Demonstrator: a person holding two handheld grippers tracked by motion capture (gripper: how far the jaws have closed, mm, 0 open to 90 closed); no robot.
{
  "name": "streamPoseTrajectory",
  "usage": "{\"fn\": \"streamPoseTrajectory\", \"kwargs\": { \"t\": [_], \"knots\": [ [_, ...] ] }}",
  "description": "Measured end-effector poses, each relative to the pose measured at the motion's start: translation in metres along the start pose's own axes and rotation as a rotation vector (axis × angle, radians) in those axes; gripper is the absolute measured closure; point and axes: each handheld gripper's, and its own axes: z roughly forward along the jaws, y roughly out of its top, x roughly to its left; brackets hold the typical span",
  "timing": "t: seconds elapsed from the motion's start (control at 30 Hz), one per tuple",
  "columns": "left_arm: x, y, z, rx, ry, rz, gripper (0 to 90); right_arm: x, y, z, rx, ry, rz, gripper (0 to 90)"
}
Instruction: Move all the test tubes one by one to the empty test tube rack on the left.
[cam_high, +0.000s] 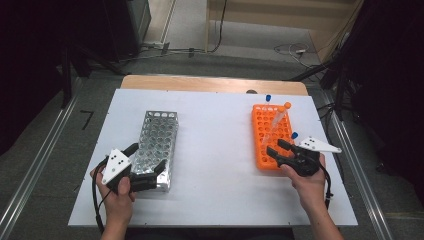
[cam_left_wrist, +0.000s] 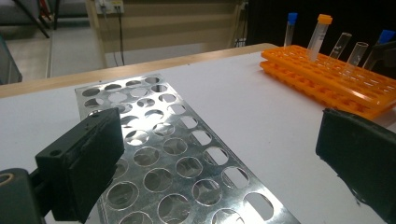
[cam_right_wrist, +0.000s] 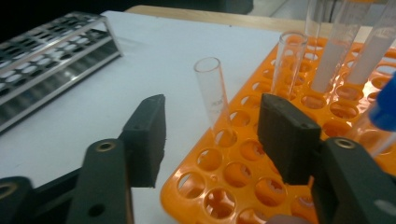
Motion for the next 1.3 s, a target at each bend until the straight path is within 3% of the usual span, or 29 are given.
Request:
{"fn": "streamPoseTrajectory", "kwargs": {
  "t": [0.3, 0.47, 0.57, 0.7, 0.8, 1.0, 1.17, 1.3],
  "knots": [
    [-0.001, 0.000, 0.002, 0.006, -0.006, 0.005, 1.6, 0.003, -0.007, 0.031, 0.074, -0.062, 0.000, 63.6],
    [-0.003, -0.001, 0.003, 0.006, -0.013, 0.005, 1.7, 0.006, -0.011, 0.038, 0.074, -0.102, -0.002, 69.1],
    [-0.004, 0.000, 0.003, 0.005, -0.018, 0.005, 1.7, 0.010, -0.013, 0.040, 0.062, -0.149, -0.052, 73.7],
    [-0.005, 0.000, 0.004, 0.002, -0.025, 0.008, 1.7, 0.011, -0.014, 0.039, 0.054, -0.159, -0.076, 74.2],
    [-0.007, 0.001, 0.003, 0.004, -0.028, 0.013, 1.7, 0.010, -0.013, 0.038, 0.043, -0.159, -0.100, 74.2],
    [-0.010, 0.002, 0.004, 0.003, -0.041, 0.009, 1.7, 0.011, -0.002, 0.024, -0.020, -0.140, -0.084, 74.2],
    [-0.015, 0.003, 0.006, 0.005, -0.057, 0.014, 1.7, 0.018, 0.010, 0.008, -0.072, -0.090, -0.090, 74.2],
    [-0.019, 0.004, 0.007, 0.006, -0.062, 0.017, 1.7, 0.023, 0.013, 0.004, -0.075, -0.047, -0.087, 74.2]
  ]
}}
